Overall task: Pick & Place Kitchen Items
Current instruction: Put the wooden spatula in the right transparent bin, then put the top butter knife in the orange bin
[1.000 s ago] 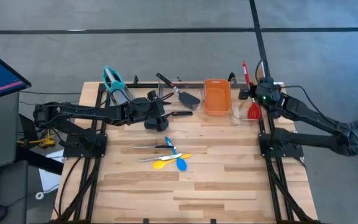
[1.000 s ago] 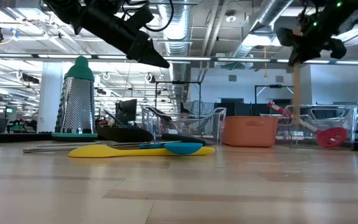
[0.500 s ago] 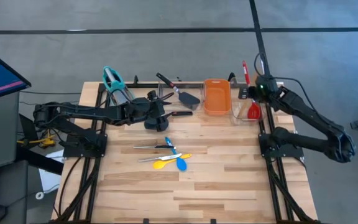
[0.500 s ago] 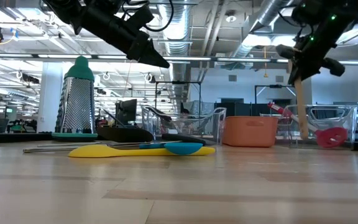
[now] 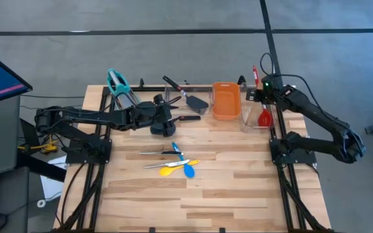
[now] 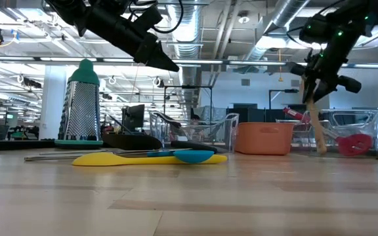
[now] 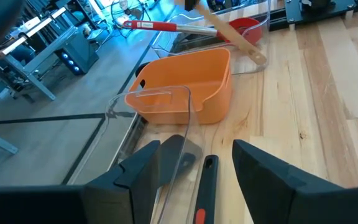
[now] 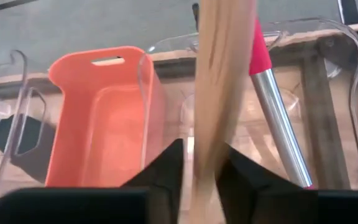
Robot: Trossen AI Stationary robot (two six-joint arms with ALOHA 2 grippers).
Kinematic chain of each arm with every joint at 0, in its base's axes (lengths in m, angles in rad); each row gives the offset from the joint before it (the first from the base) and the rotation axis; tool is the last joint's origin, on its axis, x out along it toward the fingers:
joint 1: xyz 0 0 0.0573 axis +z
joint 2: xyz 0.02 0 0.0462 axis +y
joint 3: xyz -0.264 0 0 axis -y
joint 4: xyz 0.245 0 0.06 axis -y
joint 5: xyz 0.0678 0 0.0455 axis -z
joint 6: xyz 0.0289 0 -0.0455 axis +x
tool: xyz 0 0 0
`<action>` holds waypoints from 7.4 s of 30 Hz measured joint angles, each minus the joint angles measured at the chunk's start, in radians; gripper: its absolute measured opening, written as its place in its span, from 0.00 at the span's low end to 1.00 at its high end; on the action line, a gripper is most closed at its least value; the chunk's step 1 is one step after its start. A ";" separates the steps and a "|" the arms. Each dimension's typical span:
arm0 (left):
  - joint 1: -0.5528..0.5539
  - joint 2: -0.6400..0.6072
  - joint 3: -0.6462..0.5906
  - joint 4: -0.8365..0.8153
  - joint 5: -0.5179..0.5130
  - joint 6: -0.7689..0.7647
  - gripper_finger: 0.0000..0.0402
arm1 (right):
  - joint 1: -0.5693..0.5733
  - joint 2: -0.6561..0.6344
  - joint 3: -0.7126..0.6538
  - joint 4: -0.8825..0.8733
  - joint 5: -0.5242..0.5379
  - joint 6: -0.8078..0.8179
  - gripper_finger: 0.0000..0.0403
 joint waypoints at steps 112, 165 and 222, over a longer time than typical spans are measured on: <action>-0.273 0.116 -0.338 -0.021 0.134 -0.251 0.65 | 1.452 0.344 -0.198 1.230 0.658 -0.449 0.00; -0.121 0.267 -0.336 0.122 0.335 -0.288 0.26 | 1.452 0.344 -0.197 1.229 0.658 -0.449 0.00; -0.130 -0.183 -0.255 0.138 0.241 -0.141 0.10 | 1.444 0.344 -0.197 1.294 0.710 -0.406 0.00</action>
